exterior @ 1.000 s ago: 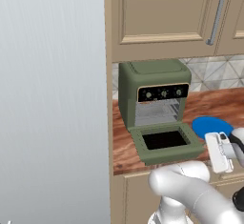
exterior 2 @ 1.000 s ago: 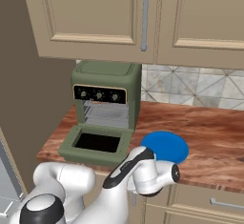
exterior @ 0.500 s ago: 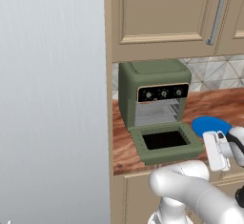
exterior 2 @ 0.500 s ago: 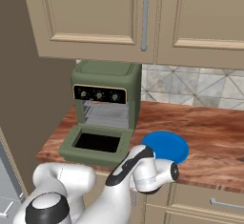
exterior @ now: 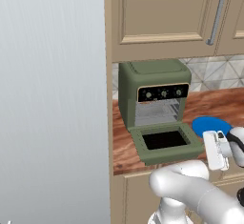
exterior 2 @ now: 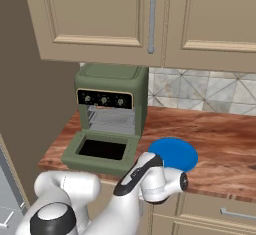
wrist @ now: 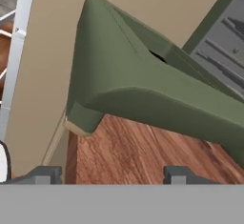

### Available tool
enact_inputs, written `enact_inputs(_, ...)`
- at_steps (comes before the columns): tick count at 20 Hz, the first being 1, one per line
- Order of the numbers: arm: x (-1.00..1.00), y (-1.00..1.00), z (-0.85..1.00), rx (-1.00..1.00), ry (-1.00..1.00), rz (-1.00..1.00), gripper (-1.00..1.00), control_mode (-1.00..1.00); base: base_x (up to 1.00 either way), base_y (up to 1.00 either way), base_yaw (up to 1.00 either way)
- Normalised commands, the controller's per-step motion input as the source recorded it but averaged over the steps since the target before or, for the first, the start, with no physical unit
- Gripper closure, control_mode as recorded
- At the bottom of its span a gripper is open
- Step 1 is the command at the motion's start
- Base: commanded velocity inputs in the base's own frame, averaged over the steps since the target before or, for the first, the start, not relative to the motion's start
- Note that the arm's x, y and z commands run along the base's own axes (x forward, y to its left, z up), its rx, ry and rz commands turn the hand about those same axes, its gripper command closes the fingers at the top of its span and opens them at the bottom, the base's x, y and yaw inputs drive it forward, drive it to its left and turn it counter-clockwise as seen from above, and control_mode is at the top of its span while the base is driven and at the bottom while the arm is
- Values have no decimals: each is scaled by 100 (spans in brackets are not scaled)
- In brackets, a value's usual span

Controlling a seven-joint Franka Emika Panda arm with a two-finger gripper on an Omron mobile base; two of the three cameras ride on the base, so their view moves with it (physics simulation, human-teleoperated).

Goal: Pull the toaster oven rack outwards. Pick up the baguette from the plate and place it on the toaster oven rack. Close the toaster oven door fully and set the temperature to the lowest setting.

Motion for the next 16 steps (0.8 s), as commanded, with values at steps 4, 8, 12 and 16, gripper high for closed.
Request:
enact_inputs(4,2,32,14,5,-5,-3,-100,-100,0,0,0)
enact_inputs(8,0,36,27,6,-8,-6,-100,-100,0,0,0)
enact_inputs(12,0,46,38,5,-9,-8,-100,-100,0,0,0)
enact_inputs(16,6,61,40,2,-10,-10,-100,-100,0,0,0)
